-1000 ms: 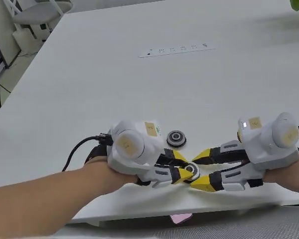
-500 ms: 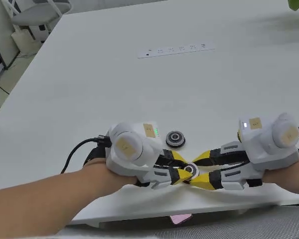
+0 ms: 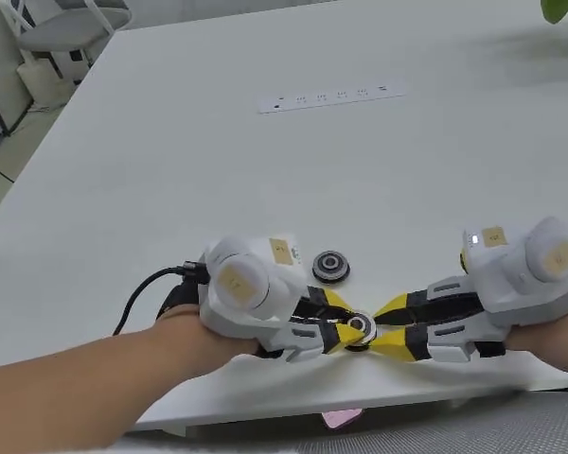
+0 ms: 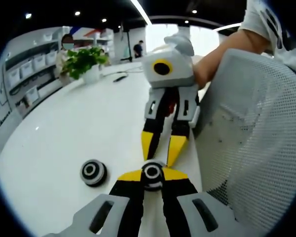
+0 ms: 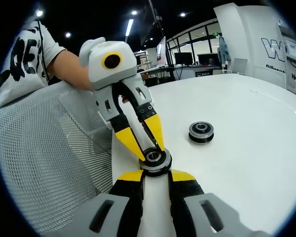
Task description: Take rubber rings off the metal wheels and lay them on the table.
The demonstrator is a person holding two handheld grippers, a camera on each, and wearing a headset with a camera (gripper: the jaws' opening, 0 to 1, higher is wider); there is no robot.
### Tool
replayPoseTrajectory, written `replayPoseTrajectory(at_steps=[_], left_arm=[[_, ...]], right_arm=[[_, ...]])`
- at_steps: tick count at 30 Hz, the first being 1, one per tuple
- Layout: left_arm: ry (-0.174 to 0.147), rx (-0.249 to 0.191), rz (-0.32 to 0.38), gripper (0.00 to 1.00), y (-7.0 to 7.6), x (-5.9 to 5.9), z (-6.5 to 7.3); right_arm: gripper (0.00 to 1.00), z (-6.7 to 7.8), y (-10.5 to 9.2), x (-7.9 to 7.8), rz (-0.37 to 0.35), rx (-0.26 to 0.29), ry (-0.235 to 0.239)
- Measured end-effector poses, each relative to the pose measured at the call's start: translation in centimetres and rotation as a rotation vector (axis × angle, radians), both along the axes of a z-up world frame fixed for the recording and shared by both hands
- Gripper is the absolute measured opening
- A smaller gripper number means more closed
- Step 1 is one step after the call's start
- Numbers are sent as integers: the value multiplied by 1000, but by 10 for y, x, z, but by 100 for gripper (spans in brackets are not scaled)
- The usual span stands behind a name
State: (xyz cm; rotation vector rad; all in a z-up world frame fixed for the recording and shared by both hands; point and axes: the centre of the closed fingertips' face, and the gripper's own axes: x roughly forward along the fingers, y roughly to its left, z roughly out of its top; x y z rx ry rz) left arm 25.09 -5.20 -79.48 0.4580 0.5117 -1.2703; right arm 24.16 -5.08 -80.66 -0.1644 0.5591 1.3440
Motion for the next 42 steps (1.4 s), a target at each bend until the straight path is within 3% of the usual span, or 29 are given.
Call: replayPoseTrajectory(at_steps=[8, 10, 13, 18, 21, 42], left_arm=[[-4, 2, 1, 13, 0, 0, 0], [-8, 3, -2, 13, 0, 0, 0], [-8, 3, -2, 13, 1, 0, -1], [-9, 2, -2, 13, 1, 1, -1], [-9, 2, -1, 13, 1, 1, -1], [-11, 0, -10, 13, 0, -2, 0]], right_arm=[[14, 3, 1, -1, -8, -1, -3], [14, 3, 1, -2, 4, -5, -35], [24, 4, 5, -3, 22, 2, -37], [27, 5, 7, 1, 38, -8, -76], [30, 5, 10, 3, 44, 2, -71], [21, 2, 4, 5, 30, -17, -73]])
